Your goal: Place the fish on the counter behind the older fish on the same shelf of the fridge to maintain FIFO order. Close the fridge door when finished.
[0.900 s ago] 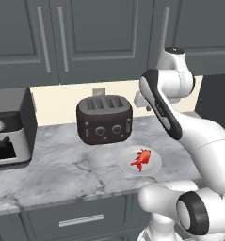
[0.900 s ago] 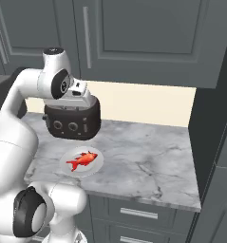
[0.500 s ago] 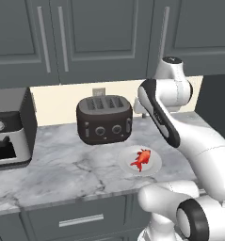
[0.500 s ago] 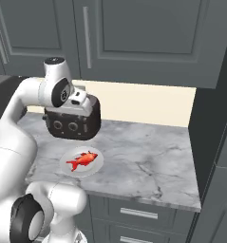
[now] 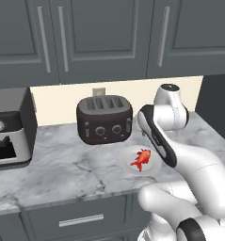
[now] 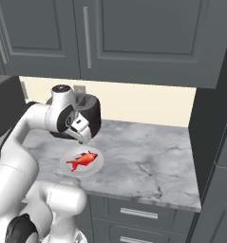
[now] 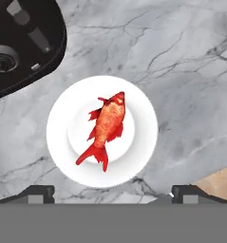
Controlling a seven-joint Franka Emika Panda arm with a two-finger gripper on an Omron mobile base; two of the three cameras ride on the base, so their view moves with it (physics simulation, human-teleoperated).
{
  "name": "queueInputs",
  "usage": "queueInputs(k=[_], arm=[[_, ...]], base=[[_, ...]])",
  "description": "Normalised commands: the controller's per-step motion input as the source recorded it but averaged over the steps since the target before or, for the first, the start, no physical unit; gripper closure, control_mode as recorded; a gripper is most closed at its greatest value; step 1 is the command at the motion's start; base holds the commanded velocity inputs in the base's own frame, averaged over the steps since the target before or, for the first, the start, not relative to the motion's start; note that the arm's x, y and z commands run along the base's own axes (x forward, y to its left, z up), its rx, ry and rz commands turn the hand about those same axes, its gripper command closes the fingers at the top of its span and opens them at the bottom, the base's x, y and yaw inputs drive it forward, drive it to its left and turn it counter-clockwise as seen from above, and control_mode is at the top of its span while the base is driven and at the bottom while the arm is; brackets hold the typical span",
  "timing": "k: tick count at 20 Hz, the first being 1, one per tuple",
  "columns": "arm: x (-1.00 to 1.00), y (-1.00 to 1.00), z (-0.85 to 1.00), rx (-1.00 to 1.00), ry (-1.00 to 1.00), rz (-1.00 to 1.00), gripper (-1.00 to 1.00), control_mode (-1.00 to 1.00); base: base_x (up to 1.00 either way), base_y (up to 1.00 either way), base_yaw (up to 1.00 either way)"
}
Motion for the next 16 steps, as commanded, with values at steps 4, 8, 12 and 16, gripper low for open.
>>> queueInputs(k=[4, 8, 12, 16], arm=[[0.15, -0.07, -0.71, 0.08, 0.13, -0.08, -1.00, -1.00], [0.06, 0.00, -0.57, -0.01, 0.10, -0.01, -1.00, -1.00], [0.00, 0.00, -0.49, 0.00, 0.05, 0.00, -1.00, -1.00], [0.03, 0.04, -0.45, 0.00, 0.04, -0.01, -1.00, -1.00]], base=[[0.00, 0.00, 0.00], [0.00, 0.00, 0.00], [0.00, 0.00, 0.00], [0.00, 0.00, 0.00]])
